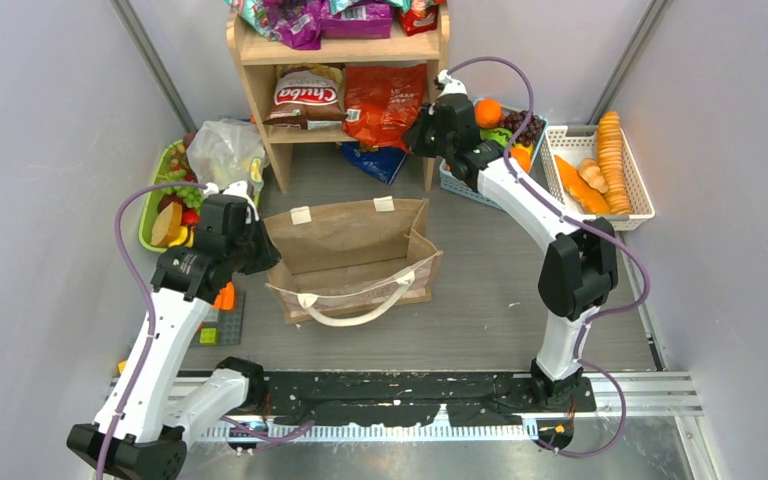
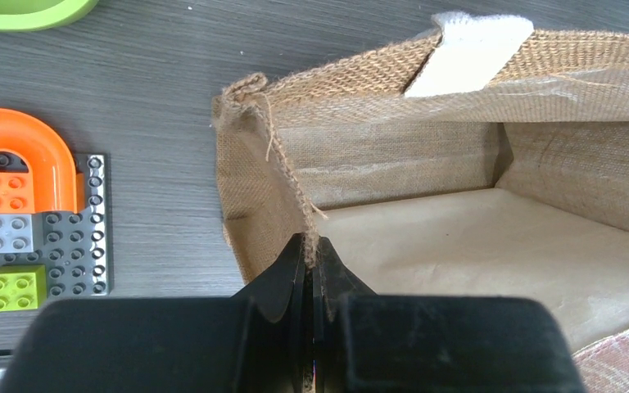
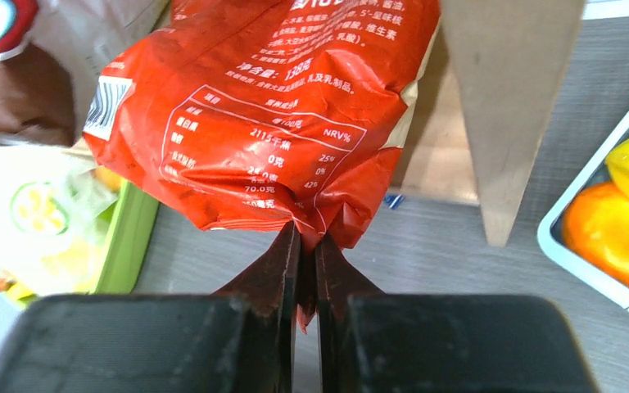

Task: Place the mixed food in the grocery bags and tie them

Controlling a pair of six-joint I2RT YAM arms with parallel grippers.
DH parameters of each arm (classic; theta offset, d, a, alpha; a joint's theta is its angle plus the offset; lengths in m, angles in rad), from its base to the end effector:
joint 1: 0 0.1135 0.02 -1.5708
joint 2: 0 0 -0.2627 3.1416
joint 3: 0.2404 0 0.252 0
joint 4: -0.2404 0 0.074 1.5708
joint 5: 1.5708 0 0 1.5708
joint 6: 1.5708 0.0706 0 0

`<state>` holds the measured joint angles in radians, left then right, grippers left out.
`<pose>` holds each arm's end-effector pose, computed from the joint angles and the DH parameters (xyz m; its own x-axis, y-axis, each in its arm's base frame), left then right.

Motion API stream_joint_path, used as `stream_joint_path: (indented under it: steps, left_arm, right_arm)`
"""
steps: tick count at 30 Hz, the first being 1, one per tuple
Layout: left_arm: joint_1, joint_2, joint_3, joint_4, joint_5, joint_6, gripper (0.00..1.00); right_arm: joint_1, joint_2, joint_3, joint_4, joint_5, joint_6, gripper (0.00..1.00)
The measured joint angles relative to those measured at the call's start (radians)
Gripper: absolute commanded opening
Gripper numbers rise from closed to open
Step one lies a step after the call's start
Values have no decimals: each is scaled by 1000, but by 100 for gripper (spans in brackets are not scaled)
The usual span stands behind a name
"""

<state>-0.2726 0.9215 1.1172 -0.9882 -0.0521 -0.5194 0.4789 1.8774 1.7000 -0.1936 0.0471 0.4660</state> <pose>0.1850 -0.0479 0.3263 -0.7113 -0.3158 -0.6279 -0.1376 0.9386 -0.3163 0.4324 0.2208 0.3274 -0.4768 0.2582 -0.8403 -0.2318 0.8851 0.4035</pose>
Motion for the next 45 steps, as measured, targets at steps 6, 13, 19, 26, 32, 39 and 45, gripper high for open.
stream_joint_path:
  steps: [6, 13, 19, 26, 32, 39, 45]
  left_arm:
    - [0, 8, 4, 1, 4, -3, 2]
    - [0, 8, 5, 0, 10, 4, 1]
    - [0, 9, 10, -1, 16, 5, 0]
    - [0, 19, 11, 1, 47, 5, 0]
    - [0, 20, 11, 1, 65, 4, 0]
    - [0, 29, 14, -3, 67, 5, 0]
    - [0, 24, 43, -47, -26, 7, 0]
  right_arm:
    - [3, -138, -63, -14, -81, 31, 5]
    - [25, -398, -89, -16, -155, 37, 5]
    - [54, -589, -122, -10, -216, 35, 5]
    - [92, -789, -224, 6, -253, 90, 5]
    - [141, -818, -223, 16, -278, 131, 5]
    - [162, -756, -155, -43, -279, 120, 62]
    - [163, -871, -286, -188, -114, -6, 84]
